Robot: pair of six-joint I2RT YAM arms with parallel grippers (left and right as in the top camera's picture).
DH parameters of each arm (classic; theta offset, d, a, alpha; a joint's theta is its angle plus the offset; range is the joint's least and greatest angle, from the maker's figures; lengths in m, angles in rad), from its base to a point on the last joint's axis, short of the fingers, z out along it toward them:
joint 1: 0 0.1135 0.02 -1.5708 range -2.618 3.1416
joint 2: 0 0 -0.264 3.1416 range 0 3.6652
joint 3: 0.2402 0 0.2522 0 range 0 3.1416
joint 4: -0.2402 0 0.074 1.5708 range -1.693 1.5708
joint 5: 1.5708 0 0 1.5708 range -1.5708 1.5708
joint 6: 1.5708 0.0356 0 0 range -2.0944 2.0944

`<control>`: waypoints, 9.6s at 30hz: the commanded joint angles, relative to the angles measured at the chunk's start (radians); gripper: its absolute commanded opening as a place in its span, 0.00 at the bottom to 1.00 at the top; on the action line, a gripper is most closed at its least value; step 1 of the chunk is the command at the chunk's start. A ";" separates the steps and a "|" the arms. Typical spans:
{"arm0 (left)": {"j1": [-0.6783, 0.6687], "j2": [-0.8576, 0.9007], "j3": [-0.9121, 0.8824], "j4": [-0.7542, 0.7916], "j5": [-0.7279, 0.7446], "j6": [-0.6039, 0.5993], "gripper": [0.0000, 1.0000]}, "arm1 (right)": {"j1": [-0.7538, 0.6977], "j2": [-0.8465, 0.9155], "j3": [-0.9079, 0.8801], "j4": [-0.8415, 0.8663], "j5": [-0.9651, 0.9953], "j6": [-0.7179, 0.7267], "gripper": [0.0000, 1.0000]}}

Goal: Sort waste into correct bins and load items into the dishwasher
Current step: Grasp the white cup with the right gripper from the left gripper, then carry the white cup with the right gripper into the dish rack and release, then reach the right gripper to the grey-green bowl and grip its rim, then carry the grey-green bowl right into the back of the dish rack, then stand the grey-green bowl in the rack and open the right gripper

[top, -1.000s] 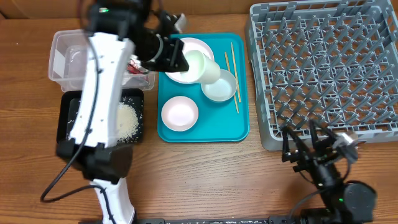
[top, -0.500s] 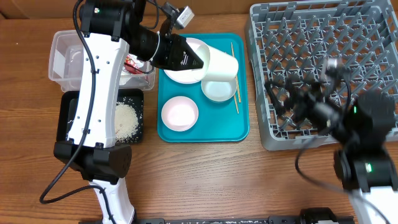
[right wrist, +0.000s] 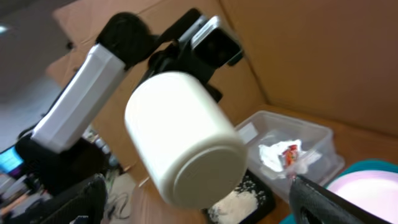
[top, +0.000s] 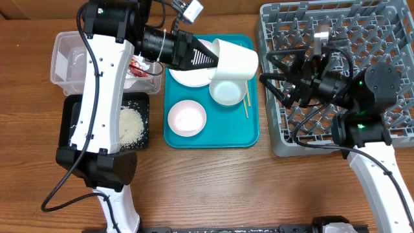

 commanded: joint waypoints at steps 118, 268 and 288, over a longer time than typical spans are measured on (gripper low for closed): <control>-0.084 0.004 0.050 0.224 -1.264 -0.303 0.35 | 0.088 0.361 0.571 -1.756 1.170 -0.164 0.90; 0.058 -0.069 0.293 0.076 -1.341 -0.303 1.00 | 0.276 1.119 1.125 -0.932 2.387 -0.961 0.04; 0.058 -0.069 0.293 0.076 -1.341 -0.303 1.00 | 0.241 1.155 1.124 -0.943 2.334 -0.996 0.04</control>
